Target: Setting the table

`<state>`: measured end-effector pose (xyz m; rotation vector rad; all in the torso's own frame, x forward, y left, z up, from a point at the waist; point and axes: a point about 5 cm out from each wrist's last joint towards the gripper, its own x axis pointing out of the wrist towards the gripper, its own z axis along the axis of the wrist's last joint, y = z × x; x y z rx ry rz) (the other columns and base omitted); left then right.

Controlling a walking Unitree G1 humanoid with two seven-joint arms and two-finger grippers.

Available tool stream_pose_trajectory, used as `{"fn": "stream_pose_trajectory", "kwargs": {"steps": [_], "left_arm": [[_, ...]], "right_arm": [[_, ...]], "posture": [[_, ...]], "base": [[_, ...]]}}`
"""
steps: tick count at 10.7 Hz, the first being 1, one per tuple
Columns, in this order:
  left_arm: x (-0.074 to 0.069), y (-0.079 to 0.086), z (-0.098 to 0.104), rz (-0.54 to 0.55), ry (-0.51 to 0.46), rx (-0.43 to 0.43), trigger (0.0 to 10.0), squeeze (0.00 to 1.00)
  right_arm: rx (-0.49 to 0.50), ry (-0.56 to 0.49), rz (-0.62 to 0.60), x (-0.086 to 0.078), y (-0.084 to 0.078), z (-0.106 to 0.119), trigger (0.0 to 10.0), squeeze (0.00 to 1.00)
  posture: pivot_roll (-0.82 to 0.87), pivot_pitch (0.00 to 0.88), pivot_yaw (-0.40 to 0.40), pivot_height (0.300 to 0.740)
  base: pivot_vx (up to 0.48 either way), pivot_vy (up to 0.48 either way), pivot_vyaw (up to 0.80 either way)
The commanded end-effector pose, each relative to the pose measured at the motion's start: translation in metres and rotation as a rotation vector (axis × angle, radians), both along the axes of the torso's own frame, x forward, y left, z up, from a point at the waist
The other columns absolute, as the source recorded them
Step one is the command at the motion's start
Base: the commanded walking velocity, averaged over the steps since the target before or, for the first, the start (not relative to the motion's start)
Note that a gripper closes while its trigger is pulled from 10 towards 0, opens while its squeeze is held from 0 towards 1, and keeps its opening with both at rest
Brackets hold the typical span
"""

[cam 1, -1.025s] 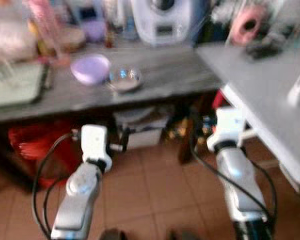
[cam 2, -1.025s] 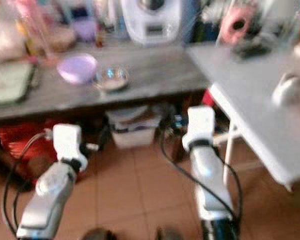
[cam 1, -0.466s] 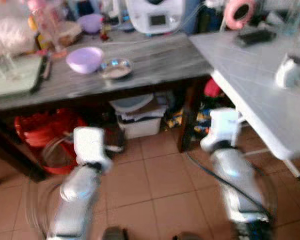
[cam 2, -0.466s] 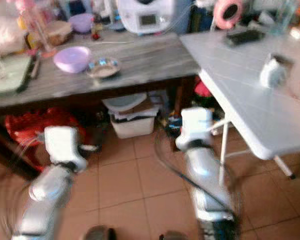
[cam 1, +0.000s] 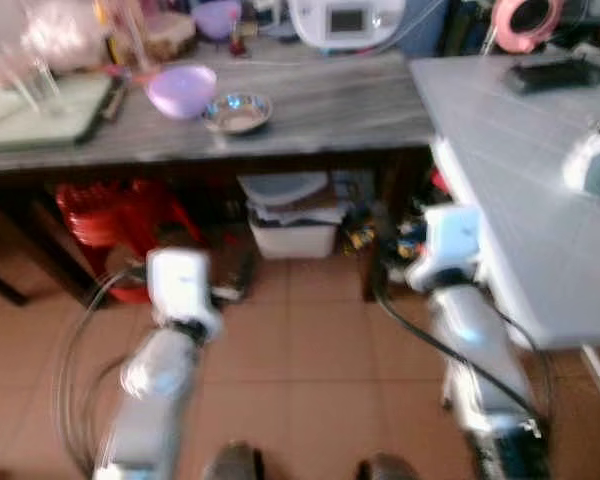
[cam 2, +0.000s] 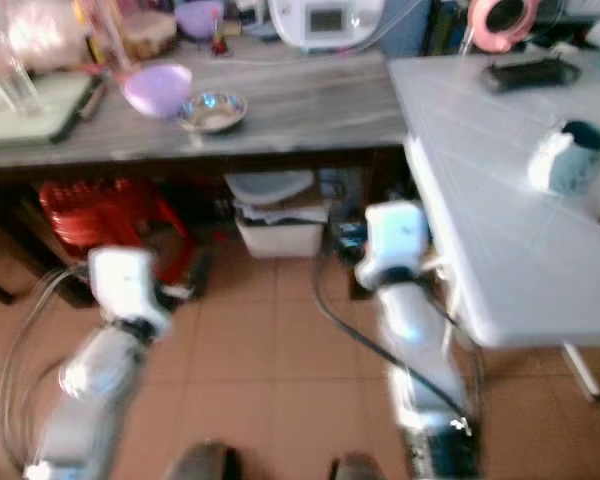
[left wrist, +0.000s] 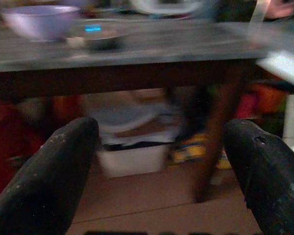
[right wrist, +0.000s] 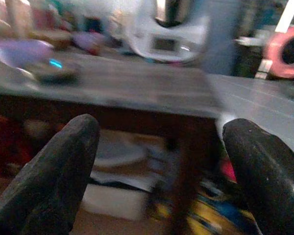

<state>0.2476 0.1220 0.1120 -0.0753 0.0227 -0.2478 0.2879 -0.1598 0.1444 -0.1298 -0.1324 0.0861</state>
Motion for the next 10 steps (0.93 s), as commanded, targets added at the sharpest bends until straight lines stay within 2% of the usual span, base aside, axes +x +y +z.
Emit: {"fn": "stream_pose_trajectory", "kwargs": {"steps": [1,4,5,8,10], "left_arm": [[-0.0004,0.0094,0.0026,0.026,-0.009,0.022,10.0,0.00],[-0.0016,0.0080,0.0032,0.012,-0.007,0.022,10.0,0.00],[-0.0018,0.0043,0.0049,-0.024,-0.007,-0.004,10.0,0.00],[0.0013,0.0033,0.0051,-0.038,-0.021,0.039,10.0,0.00],[0.0075,0.0053,0.0091,-0.039,-0.036,0.056,10.0,0.00]], "right_arm": [[0.014,-0.017,0.004,0.0012,0.0041,0.0033,10.0,0.00],[0.017,-0.019,0.010,0.0017,0.0072,0.0034,10.0,0.00],[0.015,-0.031,0.009,0.0034,0.0074,0.0064,10.0,0.00],[0.006,-0.037,0.012,0.0052,0.0075,0.0071,10.0,0.00],[0.039,-0.043,0.010,0.0106,0.0108,0.0109,10.0,0.00]], "posture": [[0.03,0.095,0.060,0.740],[0.03,0.102,0.062,0.740],[0.03,0.107,0.063,0.740],[0.03,0.087,0.063,0.740],[0.04,0.086,0.052,0.740]], "base": [[0.000,-0.431,0.00],[0.000,-0.426,0.00],[0.296,-0.375,0.00],[0.334,-0.341,0.00],[0.476,0.000,0.00]]}}
